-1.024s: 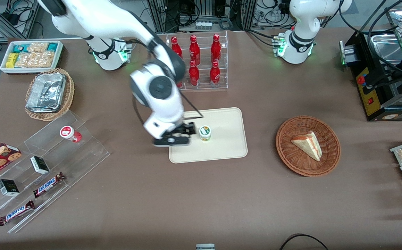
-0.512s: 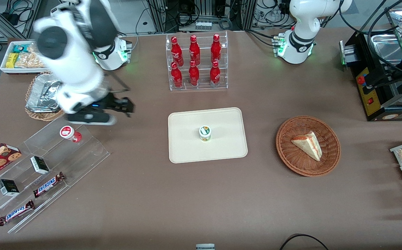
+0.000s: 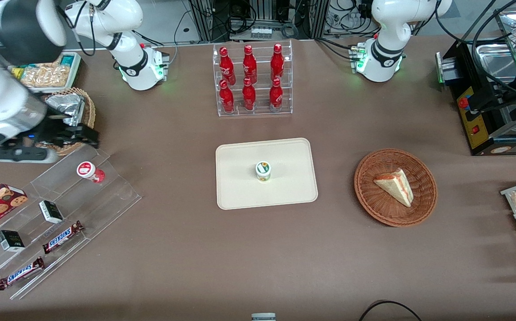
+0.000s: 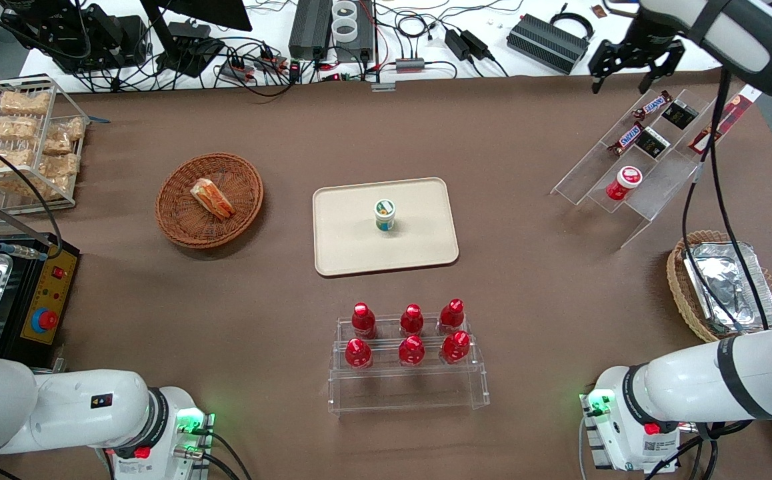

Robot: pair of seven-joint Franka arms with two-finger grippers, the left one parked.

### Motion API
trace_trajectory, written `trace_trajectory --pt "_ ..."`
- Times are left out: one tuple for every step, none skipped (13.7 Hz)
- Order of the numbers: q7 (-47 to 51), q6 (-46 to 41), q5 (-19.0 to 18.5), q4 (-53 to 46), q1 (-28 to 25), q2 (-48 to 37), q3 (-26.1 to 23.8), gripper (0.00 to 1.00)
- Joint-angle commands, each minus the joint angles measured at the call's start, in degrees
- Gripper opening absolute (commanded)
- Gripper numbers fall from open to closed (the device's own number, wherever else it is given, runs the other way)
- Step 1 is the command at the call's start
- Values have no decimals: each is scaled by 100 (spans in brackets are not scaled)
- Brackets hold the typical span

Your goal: Place green gum on tray

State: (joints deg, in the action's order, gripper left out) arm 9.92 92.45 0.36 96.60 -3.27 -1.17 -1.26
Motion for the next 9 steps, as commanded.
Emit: trace_trajectory --pt "-314 -166 70 -141 116 37 195 99" --pt "-385 -165 96 -202 90 72 318 99" --pt "-403 -183 122 -324 98 142 424 99" --pt "-472 -218 131 -378 99 195 459 99" --pt "-508 -218 122 -396 99 231 460 99" --pt "-517 -218 131 -396 107 231 469 99" --pt "-526 -218 122 -405 107 266 469 99" --pt "-526 -218 122 -440 107 301 495 99" --pt "-526 -210 140 -457 107 319 556 99"
